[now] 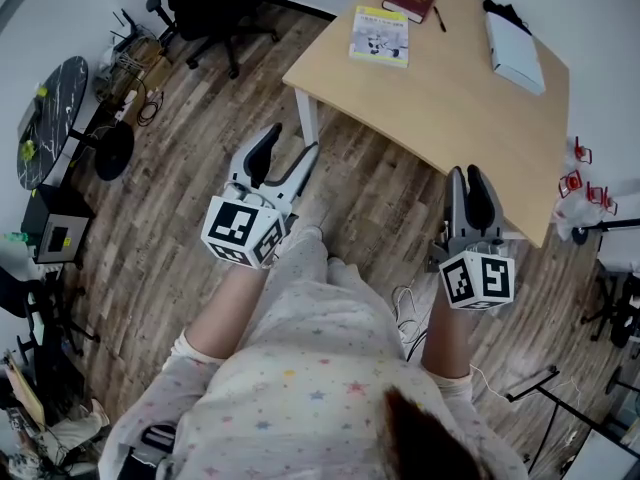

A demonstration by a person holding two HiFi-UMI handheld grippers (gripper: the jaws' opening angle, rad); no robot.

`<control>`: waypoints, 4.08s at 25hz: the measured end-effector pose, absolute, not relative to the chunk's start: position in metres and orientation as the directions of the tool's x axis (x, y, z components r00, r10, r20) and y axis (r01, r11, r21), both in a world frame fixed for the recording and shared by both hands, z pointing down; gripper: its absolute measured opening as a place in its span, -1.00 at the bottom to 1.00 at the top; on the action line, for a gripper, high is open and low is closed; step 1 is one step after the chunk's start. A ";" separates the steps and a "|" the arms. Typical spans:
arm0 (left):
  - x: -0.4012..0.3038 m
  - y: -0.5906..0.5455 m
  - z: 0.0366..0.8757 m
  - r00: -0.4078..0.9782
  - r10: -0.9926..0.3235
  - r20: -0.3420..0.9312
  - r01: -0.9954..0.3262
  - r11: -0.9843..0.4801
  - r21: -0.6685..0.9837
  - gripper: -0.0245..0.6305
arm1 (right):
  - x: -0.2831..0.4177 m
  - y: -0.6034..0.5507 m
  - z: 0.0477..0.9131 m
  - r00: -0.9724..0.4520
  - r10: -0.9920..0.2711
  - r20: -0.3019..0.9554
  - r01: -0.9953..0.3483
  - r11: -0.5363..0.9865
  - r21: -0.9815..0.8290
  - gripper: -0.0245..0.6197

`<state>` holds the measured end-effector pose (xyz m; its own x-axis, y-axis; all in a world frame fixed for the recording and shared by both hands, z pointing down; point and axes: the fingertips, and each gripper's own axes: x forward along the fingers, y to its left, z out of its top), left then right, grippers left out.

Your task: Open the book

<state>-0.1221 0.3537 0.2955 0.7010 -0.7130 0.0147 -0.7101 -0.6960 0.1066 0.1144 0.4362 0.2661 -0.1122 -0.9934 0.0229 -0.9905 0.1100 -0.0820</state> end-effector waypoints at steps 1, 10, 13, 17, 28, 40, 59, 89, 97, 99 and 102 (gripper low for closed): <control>-0.122 0.352 0.296 0.700 -0.714 0.017 -0.711 -0.694 0.108 -0.18 | 0.115 0.434 0.267 -0.112 -0.993 0.027 -0.990 0.109 -0.085 -0.58; -0.115 0.312 0.298 0.700 -0.713 0.020 -0.711 -0.695 0.108 -0.17 | 0.118 0.396 0.270 -0.122 -0.991 0.049 -0.989 0.118 -0.084 -0.51; -0.109 0.285 0.300 0.705 -0.709 0.021 -0.706 -0.700 0.109 -0.17 | 0.124 0.369 0.274 -0.118 -0.991 0.058 -0.990 0.113 -0.090 -0.51; -0.103 0.237 0.299 0.713 -0.701 0.021 -0.698 -0.707 0.111 -0.17 | 0.126 0.318 0.272 -0.124 -0.990 0.067 -0.990 0.118 -0.083 -0.50; -0.092 0.108 0.287 0.753 -0.658 -0.003 -0.654 -0.750 0.103 -0.16 | 0.131 0.202 0.263 -0.061 -0.996 0.068 -0.996 0.056 -0.073 -0.49; -0.065 0.038 0.301 0.746 -0.665 0.021 -0.661 -0.737 0.141 -0.16 | 0.157 0.132 0.268 -0.059 -0.994 0.087 -0.994 0.050 -0.102 -0.48; 0.007 -0.049 0.308 0.653 -0.756 0.047 -0.754 -0.644 0.130 -0.13 | 0.247 0.022 0.281 -0.194 -0.978 0.073 -0.971 0.182 -0.153 -0.45; 0.011 -0.134 0.380 0.650 -0.748 0.133 -0.758 -0.624 0.190 -0.13 | 0.250 -0.064 0.383 -0.110 -0.953 0.283 -0.981 0.058 -0.186 -0.40; 0.008 -0.141 0.404 0.640 -0.749 0.171 -0.767 -0.608 0.205 -0.13 | 0.255 -0.074 0.435 -0.103 -0.920 0.379 -0.979 0.026 -0.201 -0.44; 0.007 -0.142 0.408 0.638 -0.751 0.172 -0.768 -0.603 0.218 -0.13 | 0.254 -0.076 0.448 -0.105 -0.909 0.403 -0.978 0.021 -0.207 -0.47; 0.006 -0.141 0.414 0.639 -0.748 0.181 -0.767 -0.601 0.224 -0.13 | 0.251 -0.078 0.469 -0.112 -0.891 0.441 -0.975 0.013 -0.222 -0.49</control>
<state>0.0062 -0.1412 0.4136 0.6390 -0.7475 0.1813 -0.7670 -0.6014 0.2238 0.2514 -0.0778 0.4690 -0.1118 -0.8906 0.4409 -0.9751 0.0128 -0.2215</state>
